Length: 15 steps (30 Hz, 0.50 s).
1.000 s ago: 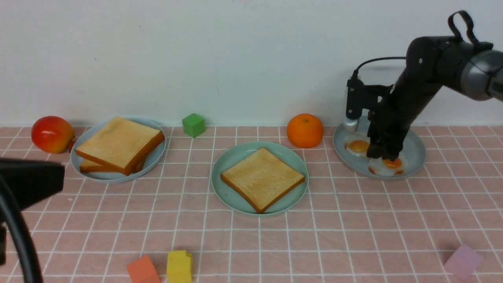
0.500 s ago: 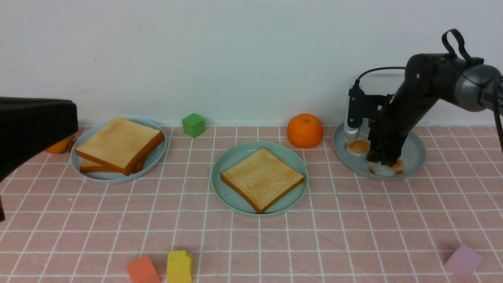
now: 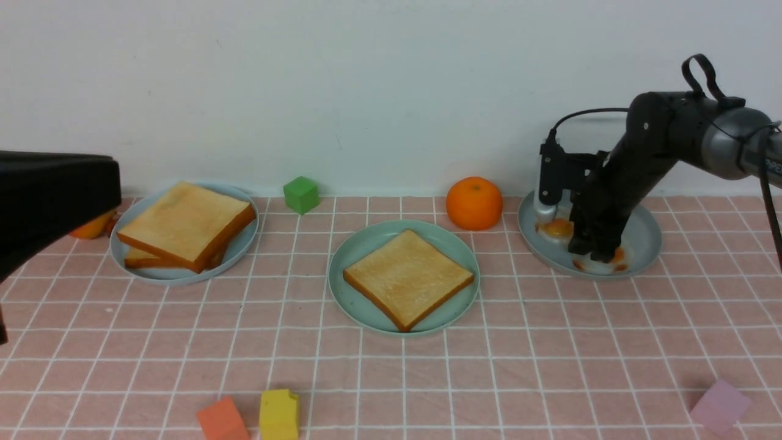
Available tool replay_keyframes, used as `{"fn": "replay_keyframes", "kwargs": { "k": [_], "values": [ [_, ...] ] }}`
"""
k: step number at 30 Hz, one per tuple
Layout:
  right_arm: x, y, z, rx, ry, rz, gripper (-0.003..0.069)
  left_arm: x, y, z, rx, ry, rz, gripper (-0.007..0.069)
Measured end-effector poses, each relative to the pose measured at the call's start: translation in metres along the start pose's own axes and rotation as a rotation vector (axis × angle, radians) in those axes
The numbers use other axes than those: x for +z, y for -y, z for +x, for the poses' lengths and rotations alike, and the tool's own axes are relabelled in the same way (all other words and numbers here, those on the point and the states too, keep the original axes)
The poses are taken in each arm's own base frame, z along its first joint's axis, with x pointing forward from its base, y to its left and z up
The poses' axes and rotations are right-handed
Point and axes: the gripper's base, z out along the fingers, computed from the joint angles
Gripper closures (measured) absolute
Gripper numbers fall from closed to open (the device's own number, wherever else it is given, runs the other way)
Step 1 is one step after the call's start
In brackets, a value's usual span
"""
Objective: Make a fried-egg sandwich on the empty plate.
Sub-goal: Use the right arm to grab a fried egg
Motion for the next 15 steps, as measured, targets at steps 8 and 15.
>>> {"fn": "replay_keyframes", "kwargs": {
  "k": [8,15],
  "values": [
    [0.0021,-0.0007,0.0005,-0.001,-0.002,-0.005,0.0451,0.0000,0.0000,0.0000,0.000,0.000,0.000,0.0631],
    [0.0019,0.0011,0.0002,-0.022,-0.013,0.016,0.0533,0.0000,0.0000,0.0000,-0.001,0.000,0.000,0.0631]
  ]
}}
